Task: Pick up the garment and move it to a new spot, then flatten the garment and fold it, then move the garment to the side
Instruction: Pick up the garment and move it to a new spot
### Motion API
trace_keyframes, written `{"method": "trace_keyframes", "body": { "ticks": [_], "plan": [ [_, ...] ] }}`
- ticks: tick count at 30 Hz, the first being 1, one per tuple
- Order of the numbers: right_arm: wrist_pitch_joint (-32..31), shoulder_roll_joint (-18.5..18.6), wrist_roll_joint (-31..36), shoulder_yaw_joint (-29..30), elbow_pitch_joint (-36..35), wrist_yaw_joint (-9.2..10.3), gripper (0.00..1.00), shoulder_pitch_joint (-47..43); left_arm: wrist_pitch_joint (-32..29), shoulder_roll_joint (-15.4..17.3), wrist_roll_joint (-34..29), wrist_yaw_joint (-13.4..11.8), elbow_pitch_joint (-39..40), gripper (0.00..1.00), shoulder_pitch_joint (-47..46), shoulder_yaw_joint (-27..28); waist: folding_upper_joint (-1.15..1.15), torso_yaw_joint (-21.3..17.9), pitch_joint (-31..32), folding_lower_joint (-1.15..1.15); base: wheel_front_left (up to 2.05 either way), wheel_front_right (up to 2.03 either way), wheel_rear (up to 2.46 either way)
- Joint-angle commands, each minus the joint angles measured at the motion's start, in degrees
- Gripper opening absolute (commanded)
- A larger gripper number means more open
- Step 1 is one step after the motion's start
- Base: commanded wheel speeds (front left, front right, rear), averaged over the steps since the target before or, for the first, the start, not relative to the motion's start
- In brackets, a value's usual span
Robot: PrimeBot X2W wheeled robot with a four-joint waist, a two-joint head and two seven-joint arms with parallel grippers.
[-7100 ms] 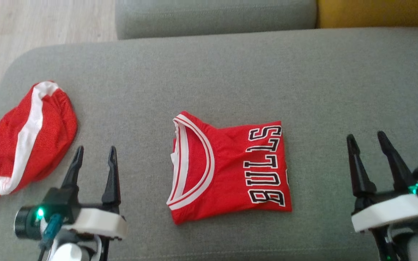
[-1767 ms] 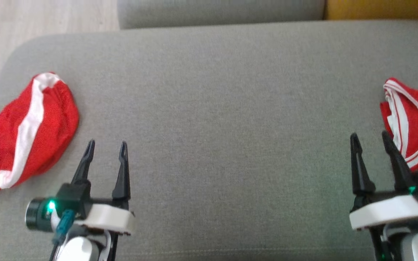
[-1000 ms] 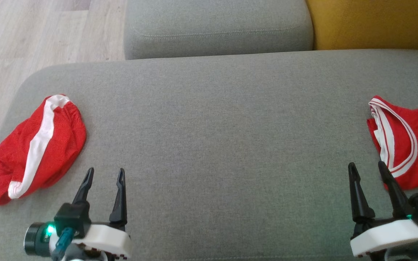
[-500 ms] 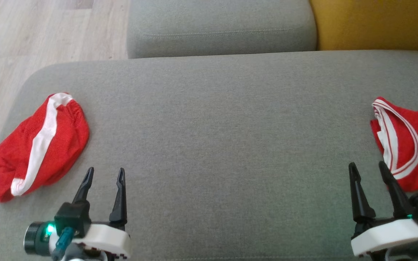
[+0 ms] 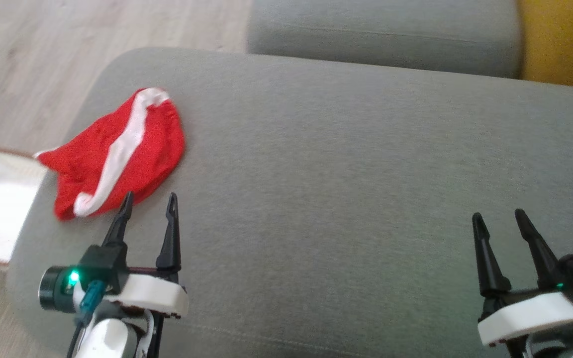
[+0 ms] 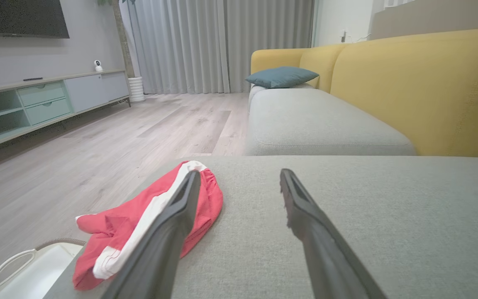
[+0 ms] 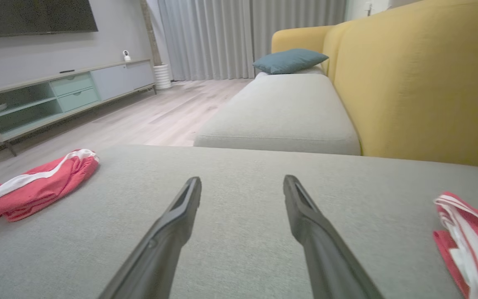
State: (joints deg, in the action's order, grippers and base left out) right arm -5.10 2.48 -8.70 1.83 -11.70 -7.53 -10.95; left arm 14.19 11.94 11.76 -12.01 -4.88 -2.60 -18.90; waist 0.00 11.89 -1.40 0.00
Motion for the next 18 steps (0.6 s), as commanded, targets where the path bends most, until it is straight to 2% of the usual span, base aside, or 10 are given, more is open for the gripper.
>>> {"method": "trace_keyframes", "body": {
  "ticks": [1, 9, 18],
  "plan": [
    [-0.36, 0.4, 0.41, -1.91, -2.72, 0.04, 1.0, 3.53, 0.61, 0.15, 0.51, 0.28, 1.19, 1.0, -3.78, 2.39, 0.0, 4.52, -1.35, 0.0, 0.0, 0.0, 0.0],
    [-1.81, 0.4, 1.34, -3.67, -4.12, 0.04, 1.0, 5.48, 0.79, -0.64, 0.1, 1.51, 1.64, 1.0, -5.49, 4.72, 0.0, 11.21, -2.55, 0.0, 0.0, 0.0, 0.0],
    [-3.52, 1.13, 2.57, -4.11, -6.28, 0.04, 1.0, 7.31, 0.8, -2.42, -0.54, 2.55, 2.21, 1.0, -6.18, 8.76, 0.0, 12.75, -6.28, 0.0, 0.0, 0.0, 0.0]
  ]
}}
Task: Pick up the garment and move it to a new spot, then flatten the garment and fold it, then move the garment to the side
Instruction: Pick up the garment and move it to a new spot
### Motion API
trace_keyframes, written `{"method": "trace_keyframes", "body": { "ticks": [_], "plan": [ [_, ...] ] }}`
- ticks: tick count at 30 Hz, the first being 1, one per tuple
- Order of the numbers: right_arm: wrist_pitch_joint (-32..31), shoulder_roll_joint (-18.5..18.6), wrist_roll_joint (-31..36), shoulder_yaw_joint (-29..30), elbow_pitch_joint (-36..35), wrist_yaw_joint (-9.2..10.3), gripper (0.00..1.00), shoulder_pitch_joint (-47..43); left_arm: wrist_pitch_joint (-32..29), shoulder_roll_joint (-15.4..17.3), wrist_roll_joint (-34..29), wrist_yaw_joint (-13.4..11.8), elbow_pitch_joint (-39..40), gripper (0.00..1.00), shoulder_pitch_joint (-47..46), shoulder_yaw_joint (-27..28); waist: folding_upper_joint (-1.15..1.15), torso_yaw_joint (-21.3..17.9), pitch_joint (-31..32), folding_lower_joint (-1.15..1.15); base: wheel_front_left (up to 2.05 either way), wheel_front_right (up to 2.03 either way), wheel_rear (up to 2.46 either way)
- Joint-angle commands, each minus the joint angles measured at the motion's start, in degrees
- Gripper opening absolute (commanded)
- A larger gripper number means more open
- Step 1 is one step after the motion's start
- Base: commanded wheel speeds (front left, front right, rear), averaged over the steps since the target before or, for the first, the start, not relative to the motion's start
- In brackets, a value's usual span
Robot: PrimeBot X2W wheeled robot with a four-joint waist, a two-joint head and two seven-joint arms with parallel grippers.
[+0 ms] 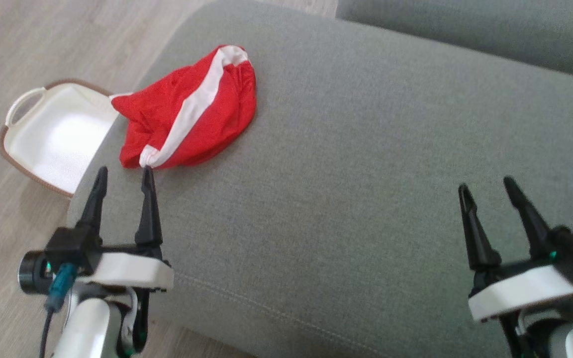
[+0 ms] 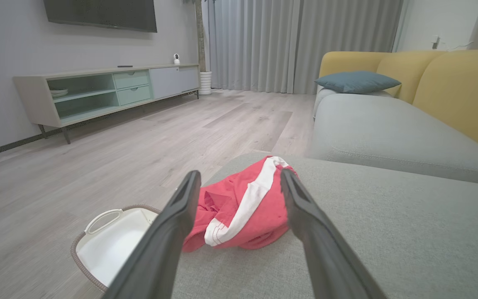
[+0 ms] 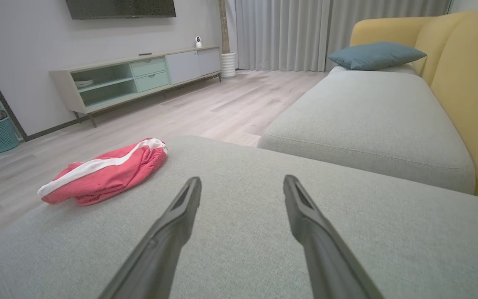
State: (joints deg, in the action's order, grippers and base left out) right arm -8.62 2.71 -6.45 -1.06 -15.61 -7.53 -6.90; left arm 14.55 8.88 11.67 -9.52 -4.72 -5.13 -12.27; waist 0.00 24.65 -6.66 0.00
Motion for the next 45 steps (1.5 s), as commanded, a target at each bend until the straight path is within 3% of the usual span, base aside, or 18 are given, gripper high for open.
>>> {"method": "trace_keyframes", "body": {
  "ticks": [1, 7, 15, 20, 25, 26, 27, 28, 31, 36, 37, 38, 45],
  "plan": [
    [-0.34, 1.18, 0.41, -1.38, -2.81, 0.04, 1.0, 3.74, 0.44, 0.34, -0.45, 0.18, 1.93, 1.0, -4.19, 2.81, 0.0, -0.29, -2.04, 0.0, 0.0, 0.0, 0.0],
    [-2.68, 3.08, 0.74, -1.38, -5.44, 0.04, 1.0, 6.49, 0.44, -0.78, 0.85, 3.0, -4.47, 1.0, -11.04, 6.23, 0.0, -3.2, -8.9, 0.0, 0.0, 0.0, 0.0],
    [-4.97, 5.99, 0.9, 0.13, -8.12, 0.04, 1.0, 9.83, 0.17, 0.84, 3.89, 8.93, -28.92, 1.0, -25.25, 8.55, 0.0, -7.88, -16.99, 0.0, 0.0, 0.0, 0.0],
    [-4.8, 6.16, 0.47, 0.41, -8.05, 0.04, 1.0, 10.97, -3.93, 3.1, 5.64, 11.82, -43.38, 1.0, -32.63, 8.98, 0.0, -10.13, -19.28, 0.0, 0.0, 0.0, 0.0],
    [-4.09, 5.76, 0.15, 0.72, -7.38, 0.04, 1.0, 11.37, -7.59, 4.69, 6.99, 13.09, -52.97, 1.0, -37.78, 9.36, 0.0, -11.37, -19.85, 0.0, 0.0, 0.0, 0.0],
    [-3.94, 5.67, 0.12, 0.81, -7.23, 0.04, 1.0, 11.39, -7.83, 5.04, 7.07, 13.33, -54.27, 0.92, -38.44, 9.3, 0.0, -11.57, -19.8, 0.0, 0.0, 0.0, 0.0],
    [-3.76, 5.58, 0.11, 0.98, -7.05, 0.04, 1.0, 11.41, -7.51, 5.33, 7.1, 13.54, -55.17, 0.18, -39.02, 9.24, 0.0, -11.71, -19.61, 0.0, 0.0, 0.0, 0.0],
    [-3.33, 5.34, 0.06, 1.29, -6.7, 0.04, 1.0, 11.39, -4.93, 6.01, 6.73, 13.38, -55.89, 0.0, -39.85, 9.07, 0.0, -11.94, -18.92, 0.0, 0.0, 0.0, 0.0],
    [-2.38, 4.76, -0.07, 1.71, -6.11, 0.04, 1.0, 11.14, -0.94, 6.69, 6.02, 11.96, -54.83, 0.0, -40.14, 9.19, 0.0, -12.02, -16.98, 0.0, 0.0, 0.0, 0.0],
    [-0.91, 3.75, -0.4, 1.96, -4.99, 0.04, 1.0, 10.47, 0.36, 6.99, 4.84, 9.69, -48.42, 0.0, -37.87, 9.86, 0.0, -12.13, -13.04, 0.0, 0.0, 0.0, 0.0],
    [-0.61, 3.45, -0.47, 1.92, -4.82, 0.04, 1.0, 10.24, 0.39, 7.21, 4.47, 9.19, -45.28, 0.0, -36.7, 10.34, 0.0, -12.24, -12.09, 0.0, 0.0, 0.0, 0.0],
    [0.38, 2.68, -0.76, 1.79, -4.0, 0.04, 1.0, 9.38, 0.42, 7.01, 3.13, 7.73, -35.77, 0.0, -31.58, 11.32, 0.0, -12.54, -8.65, 0.0, 0.0, 0.0, 0.0],
    [1.82, 1.25, -1.51, 1.76, -2.74, 0.04, 1.0, 6.69, 0.43, 5.65, 0.76, 5.78, -19.82, 0.0, -19.57, 10.83, 0.0, -13.65, -3.17, 0.0, 0.0, 0.0, 0.0]
  ]
}}
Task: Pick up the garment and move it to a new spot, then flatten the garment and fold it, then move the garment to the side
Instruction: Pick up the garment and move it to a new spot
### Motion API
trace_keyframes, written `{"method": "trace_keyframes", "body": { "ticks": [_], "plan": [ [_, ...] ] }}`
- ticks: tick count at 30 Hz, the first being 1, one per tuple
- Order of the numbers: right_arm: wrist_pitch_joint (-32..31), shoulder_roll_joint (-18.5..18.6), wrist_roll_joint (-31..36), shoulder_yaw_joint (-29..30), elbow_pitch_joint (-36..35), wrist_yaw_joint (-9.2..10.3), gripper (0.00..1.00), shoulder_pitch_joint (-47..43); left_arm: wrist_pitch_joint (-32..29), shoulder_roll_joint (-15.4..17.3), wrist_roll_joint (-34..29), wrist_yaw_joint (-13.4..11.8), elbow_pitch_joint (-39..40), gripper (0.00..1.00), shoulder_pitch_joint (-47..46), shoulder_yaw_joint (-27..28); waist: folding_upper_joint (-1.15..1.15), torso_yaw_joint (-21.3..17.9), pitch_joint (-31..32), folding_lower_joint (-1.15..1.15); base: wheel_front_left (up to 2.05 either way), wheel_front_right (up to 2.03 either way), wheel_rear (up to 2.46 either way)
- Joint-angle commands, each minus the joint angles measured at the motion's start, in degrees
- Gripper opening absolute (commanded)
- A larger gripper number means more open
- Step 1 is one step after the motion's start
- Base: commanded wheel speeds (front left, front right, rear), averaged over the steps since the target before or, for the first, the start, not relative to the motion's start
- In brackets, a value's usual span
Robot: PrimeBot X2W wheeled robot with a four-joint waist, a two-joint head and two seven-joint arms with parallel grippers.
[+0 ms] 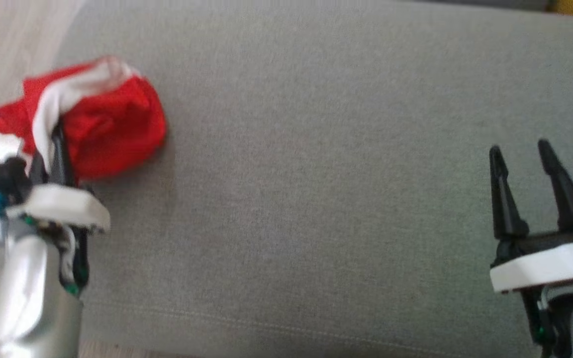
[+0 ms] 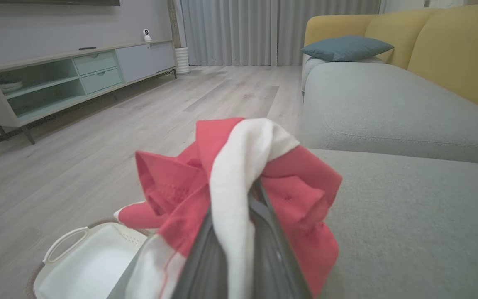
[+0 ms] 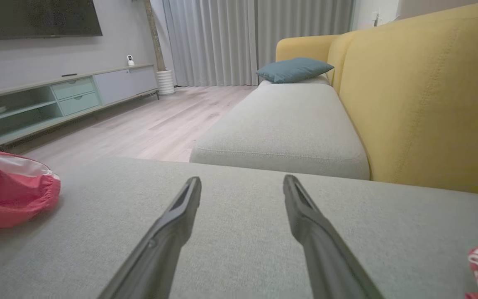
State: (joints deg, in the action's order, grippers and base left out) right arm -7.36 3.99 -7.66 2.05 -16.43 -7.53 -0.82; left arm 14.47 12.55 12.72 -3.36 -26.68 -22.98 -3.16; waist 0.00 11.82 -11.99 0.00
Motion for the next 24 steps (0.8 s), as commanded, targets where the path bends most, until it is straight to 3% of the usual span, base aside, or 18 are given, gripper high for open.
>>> {"method": "trace_keyframes", "body": {
  "ticks": [1, 6, 12, 18, 24],
  "plan": [
    [0.73, -0.24, -0.46, -1.43, -1.74, 0.04, 1.0, 0.18, 0.51, 1.58, -0.62, -0.81, 4.67, 0.0, 0.18, 1.34, 0.0, -1.13, 2.82, 0.0, 0.0, 0.0, 0.0],
    [1.45, -0.87, -1.47, -1.47, -1.12, 0.04, 1.0, -1.85, -1.97, 0.04, -1.98, -1.78, 17.42, 0.0, 7.4, -1.64, 0.0, -2.68, 4.43, 0.0, 0.0, 0.0, 0.0],
    [2.46, -1.08, -2.73, -2.95, -0.27, 0.04, 1.0, -1.5, -6.76, -1.04, -2.48, -0.26, 26.28, 0.0, 10.98, -6.34, 0.0, -8.27, 3.67, 0.0, 0.0, 0.0, 0.0],
    [3.89, -1.1, -4.7, -3.95, 1.3, 0.04, 1.0, -0.19, -8.76, -3.83, -2.78, 3.15, 27.24, 0.0, 9.18, -13.18, 0.0, -16.41, 1.47, 0.0, 0.0, 0.0, 0.0],
    [4.92, -1.11, -6.13, -3.64, 2.69, 0.04, 1.0, 0.17, -9.91, -6.82, -4.07, 6.42, 23.31, 0.0, 5.09, -20.9, 0.0, -22.91, -0.75, 0.0, 0.0, 0.0, 0.0]
  ]
}}
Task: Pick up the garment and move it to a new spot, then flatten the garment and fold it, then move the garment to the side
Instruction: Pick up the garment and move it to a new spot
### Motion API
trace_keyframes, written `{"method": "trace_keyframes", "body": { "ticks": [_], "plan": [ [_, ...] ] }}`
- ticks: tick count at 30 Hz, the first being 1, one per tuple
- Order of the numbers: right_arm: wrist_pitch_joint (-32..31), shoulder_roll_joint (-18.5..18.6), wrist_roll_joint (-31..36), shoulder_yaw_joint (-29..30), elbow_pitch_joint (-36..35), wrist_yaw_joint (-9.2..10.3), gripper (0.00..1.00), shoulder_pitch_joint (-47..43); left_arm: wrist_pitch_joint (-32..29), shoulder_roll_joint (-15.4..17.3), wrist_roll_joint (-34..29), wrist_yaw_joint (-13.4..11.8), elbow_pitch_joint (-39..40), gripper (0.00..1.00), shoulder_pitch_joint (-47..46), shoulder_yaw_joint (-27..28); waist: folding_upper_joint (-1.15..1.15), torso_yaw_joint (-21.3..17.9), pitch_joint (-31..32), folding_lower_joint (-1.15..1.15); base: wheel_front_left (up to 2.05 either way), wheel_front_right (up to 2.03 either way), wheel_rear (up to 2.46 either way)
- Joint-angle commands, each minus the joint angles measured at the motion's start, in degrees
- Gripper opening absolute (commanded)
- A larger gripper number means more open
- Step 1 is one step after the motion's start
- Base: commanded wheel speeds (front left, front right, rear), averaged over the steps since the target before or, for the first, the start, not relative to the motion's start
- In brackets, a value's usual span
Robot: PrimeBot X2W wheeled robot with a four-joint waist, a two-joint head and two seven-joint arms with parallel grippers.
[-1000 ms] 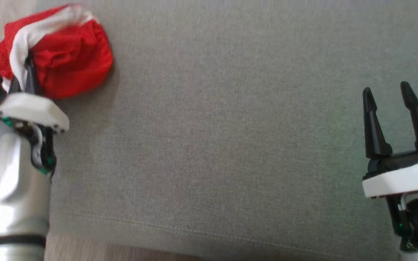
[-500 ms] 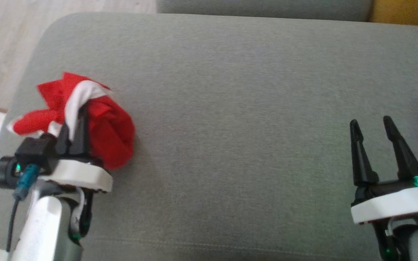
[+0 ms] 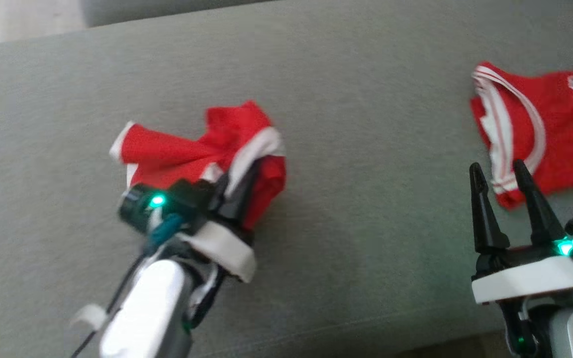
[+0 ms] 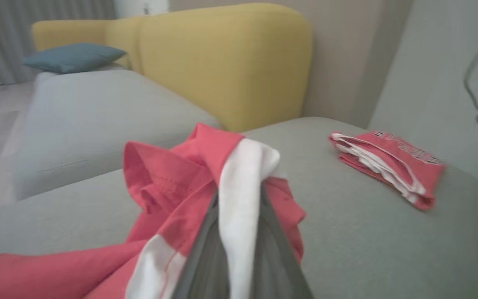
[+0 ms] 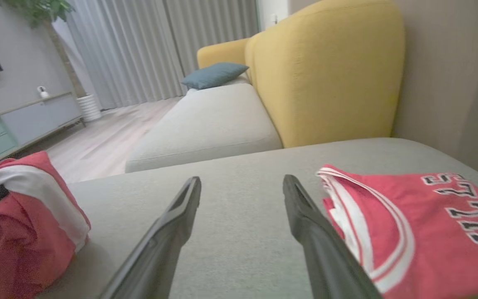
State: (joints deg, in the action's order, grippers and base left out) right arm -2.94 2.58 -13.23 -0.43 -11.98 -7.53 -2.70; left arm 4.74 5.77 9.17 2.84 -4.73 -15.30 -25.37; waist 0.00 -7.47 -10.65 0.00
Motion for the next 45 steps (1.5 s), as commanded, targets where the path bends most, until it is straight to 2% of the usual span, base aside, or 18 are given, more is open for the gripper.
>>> {"method": "trace_keyframes", "body": {
  "ticks": [1, 7, 8, 9, 10, 11, 16, 20, 29, 34, 39, 45],
  "plan": [
    [0.63, 0.31, -0.74, -1.23, -1.58, 0.04, 1.0, 2.12, -0.32, -0.44, -0.67, 0.56, 0.3, 0.0, -3.25, 0.16, 0.0, -4.45, -2.52, 0.0, 0.0, 0.0, 0.0],
    [1.69, 0.31, -1.83, -1.7, -0.24, 0.04, 1.0, 2.89, -0.06, -2.06, -0.23, 1.92, -7.46, 0.0, -6.68, -5.41, 0.0, -7.93, -4.92, 0.0, 0.0, 0.0, 0.0],
    [1.88, 0.31, -1.97, -1.84, -0.02, 0.04, 1.0, 3.0, 0.41, -2.21, -0.08, 1.91, -8.62, 0.07, -7.19, -5.92, 0.0, -8.21, -5.16, 0.0, 0.0, 0.0, 0.0],
    [2.06, 0.31, -2.13, -1.88, 0.19, 0.04, 1.0, 3.06, 0.99, -2.33, 0.0, 1.79, -9.66, 0.48, -7.68, -6.36, 0.0, -8.33, -5.27, 0.0, 0.0, 0.0, 0.0],
    [2.06, 0.31, -2.13, -1.88, 0.19, 0.04, 1.0, 3.06, 0.99, -2.33, 0.0, 1.79, -9.66, 0.48, -7.68, -6.36, 0.0, -8.33, -5.27, 0.0, 0.0, 0.0, 0.0],
    [2.23, 0.31, -2.2, -1.89, 0.39, 0.04, 1.0, 3.11, 1.69, -2.43, -0.03, 1.76, -10.47, 1.0, -8.17, -6.89, 0.0, -8.38, -5.31, 0.0, 0.0, 0.0, 0.0],
    [2.63, 0.31, -2.14, -1.24, 1.32, 0.04, 1.0, 2.7, 6.28, -2.65, -0.82, 0.89, -10.84, 1.0, -9.54, -8.84, 0.0, -6.83, -3.97, 0.0, 0.0, 0.0, 0.0],
    [2.26, 0.3, -1.49, -0.98, 1.38, 0.04, 1.0, 2.33, 8.5, -2.3, -1.39, -1.08, -8.21, 1.0, -9.01, -8.1, 0.0, -4.07, -1.85, 0.0, 0.0, 0.0, 0.0],
    [0.28, 0.3, -0.01, -0.51, 0.43, 0.04, 1.0, 1.15, 9.93, 2.04, 0.35, -9.01, -2.55, 1.0, -3.94, 1.35, 0.0, 2.87, 1.32, 0.0, 0.0, 0.0, 0.0],
    [-1.06, 0.3, 0.68, 0.04, -0.31, 0.04, 1.0, 0.43, 10.16, 4.93, 1.64, -12.1, -0.93, 1.0, -0.84, 7.04, 0.0, 6.84, 2.11, 0.0, 0.0, 0.0, 0.0],
    [-2.28, 0.3, 1.35, 0.82, -0.91, 0.04, 1.0, -1.07, 10.23, 6.83, 3.21, -12.32, 0.04, 1.0, 2.66, 10.18, 0.0, 9.5, 3.45, 0.0, 0.0, 0.0, 0.0],
    [-3.26, 0.3, 1.66, 1.55, -1.13, 0.04, 1.0, -3.01, 10.24, 8.1, 3.71, -11.28, 0.89, 1.0, 6.73, 10.01, 0.0, 10.33, 5.57, 0.0, 0.0, 0.0, 0.0]
  ]
}}
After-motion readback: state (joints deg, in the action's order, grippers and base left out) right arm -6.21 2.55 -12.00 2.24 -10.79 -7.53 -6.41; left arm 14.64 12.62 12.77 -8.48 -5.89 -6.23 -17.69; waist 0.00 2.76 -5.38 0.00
